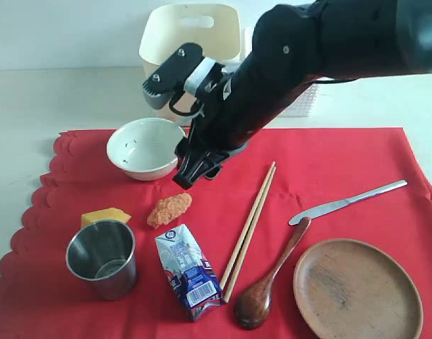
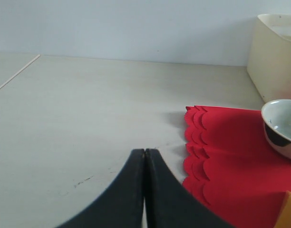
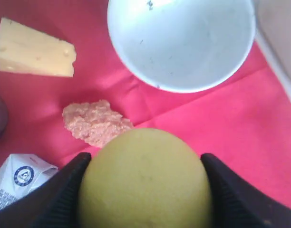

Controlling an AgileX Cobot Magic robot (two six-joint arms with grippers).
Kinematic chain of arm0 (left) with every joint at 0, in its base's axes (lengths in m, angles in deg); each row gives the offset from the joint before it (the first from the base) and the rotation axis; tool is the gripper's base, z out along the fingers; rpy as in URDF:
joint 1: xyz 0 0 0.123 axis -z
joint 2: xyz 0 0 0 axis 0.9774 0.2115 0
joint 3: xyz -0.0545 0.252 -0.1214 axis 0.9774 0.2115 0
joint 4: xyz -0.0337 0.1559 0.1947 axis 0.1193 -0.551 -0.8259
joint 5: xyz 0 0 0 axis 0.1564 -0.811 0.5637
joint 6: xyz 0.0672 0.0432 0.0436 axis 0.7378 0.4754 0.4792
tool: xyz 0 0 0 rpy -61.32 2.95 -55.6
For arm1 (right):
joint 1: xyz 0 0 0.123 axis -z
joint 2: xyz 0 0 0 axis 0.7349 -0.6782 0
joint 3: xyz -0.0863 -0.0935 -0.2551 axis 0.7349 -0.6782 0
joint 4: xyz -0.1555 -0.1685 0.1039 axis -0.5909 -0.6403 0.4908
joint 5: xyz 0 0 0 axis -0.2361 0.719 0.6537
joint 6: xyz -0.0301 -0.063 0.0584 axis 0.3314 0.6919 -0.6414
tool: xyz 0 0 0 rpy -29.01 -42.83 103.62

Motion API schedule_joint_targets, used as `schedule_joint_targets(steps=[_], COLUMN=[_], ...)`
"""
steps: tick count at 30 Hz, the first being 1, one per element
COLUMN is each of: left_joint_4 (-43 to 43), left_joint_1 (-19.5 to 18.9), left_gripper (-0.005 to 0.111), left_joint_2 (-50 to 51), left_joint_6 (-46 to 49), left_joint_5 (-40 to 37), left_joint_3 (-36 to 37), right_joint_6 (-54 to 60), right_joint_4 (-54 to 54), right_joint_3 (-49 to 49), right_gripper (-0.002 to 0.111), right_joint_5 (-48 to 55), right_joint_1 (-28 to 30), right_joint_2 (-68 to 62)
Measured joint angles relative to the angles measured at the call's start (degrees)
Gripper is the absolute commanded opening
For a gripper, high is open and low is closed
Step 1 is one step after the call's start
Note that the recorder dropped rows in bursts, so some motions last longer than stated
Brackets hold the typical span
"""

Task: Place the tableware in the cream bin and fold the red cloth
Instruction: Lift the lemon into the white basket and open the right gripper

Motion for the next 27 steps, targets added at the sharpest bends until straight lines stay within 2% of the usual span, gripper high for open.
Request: schedule_joint_targets(steps=[8,27], left_joint_4=[0.0,0.0], left_joint_1=[0.0,0.0], left_gripper=[0.001,0.001], left_joint_2=[0.0,0.0], left_joint_6=[0.0,0.0], left_joint_5=[0.0,0.0], left_joint_3=[0.0,0.0], right_joint_6=[-6.32,-9.91], right_joint_4=[-9.49,-12.01], right_joint_3=[0.0,0.0], right_gripper=[0.0,0.0], right_joint_5=[-7.5,-24.39], right_joint_1=[0.8,16.62], right_joint_2=[5.36,5.59])
